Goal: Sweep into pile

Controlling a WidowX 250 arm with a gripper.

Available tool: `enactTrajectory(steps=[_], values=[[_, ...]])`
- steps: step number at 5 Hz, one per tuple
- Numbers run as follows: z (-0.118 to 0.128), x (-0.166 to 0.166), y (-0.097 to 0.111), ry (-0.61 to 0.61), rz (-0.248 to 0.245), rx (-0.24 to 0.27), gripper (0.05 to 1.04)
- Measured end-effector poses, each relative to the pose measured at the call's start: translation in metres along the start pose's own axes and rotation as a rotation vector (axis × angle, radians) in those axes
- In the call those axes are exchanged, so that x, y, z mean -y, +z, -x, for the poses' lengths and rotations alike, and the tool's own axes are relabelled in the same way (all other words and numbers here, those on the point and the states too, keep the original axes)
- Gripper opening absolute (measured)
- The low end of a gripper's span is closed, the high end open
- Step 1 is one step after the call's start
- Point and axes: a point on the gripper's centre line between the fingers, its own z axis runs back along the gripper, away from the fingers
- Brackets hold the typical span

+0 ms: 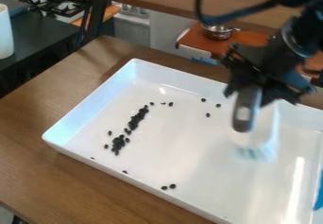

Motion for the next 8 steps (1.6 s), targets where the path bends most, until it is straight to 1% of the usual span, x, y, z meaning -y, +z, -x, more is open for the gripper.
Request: enactTrajectory(steps=[1,2,3,4,5,7,8], values=[[-0.004,0.036,-0.001,-0.013,0.047,-0.047,0.496],[-0.014,0.05,-0.002,0.004,0.016,-0.042,0.496],[-0.024,0.06,-0.007,0.017,-0.026,-0.032,0.496],[-0.028,0.064,-0.013,0.027,-0.056,-0.035,0.496],[-0.028,0.065,-0.018,0.024,-0.07,-0.047,0.494],[-0.032,0.051,-0.035,0.007,-0.112,-0.116,0.494],[-0.037,0.043,-0.041,0.021,-0.128,-0.142,0.494]])
